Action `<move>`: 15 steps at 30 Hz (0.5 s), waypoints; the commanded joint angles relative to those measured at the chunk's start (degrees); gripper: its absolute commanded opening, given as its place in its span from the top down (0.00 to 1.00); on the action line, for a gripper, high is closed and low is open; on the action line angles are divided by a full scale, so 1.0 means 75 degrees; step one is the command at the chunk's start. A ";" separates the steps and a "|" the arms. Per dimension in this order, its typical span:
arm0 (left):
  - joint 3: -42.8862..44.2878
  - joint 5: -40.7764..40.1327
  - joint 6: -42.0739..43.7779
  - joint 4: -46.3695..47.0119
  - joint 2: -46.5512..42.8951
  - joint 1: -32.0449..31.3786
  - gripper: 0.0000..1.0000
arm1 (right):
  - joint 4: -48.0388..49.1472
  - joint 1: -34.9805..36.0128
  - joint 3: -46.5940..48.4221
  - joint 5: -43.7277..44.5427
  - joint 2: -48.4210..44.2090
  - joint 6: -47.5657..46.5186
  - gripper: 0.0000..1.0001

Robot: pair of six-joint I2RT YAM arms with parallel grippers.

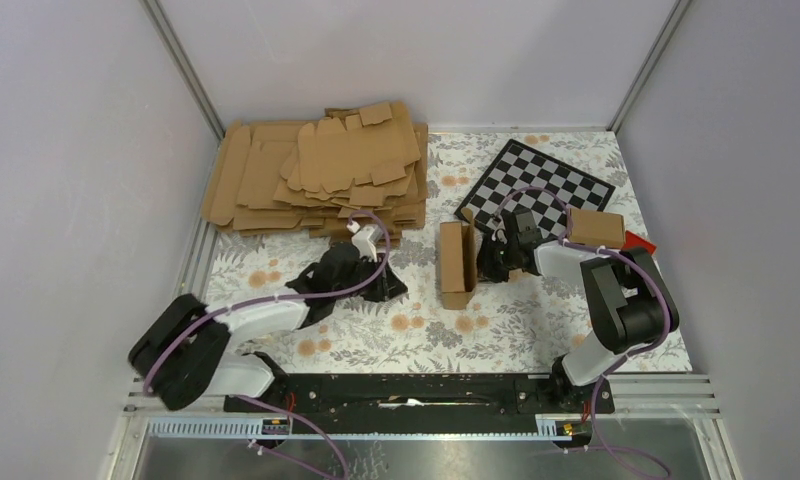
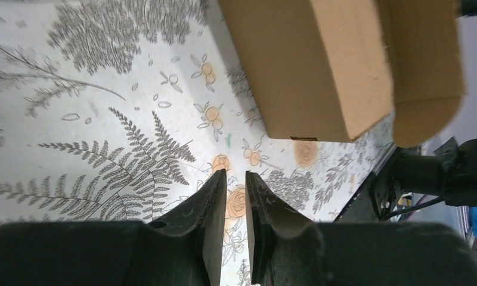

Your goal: Fold the paper box

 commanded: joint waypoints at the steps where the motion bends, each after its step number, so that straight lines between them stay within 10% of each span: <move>1: 0.0282 0.0605 -0.0361 0.1551 0.1073 -0.0224 0.78 | 0.0016 0.0037 -0.0142 -0.0349 0.0137 -0.0151 0.89; 15: 0.2428 0.1112 0.0563 0.1638 0.3105 -0.0513 0.73 | -0.0472 0.1359 0.0537 0.1338 0.0127 -0.0495 0.82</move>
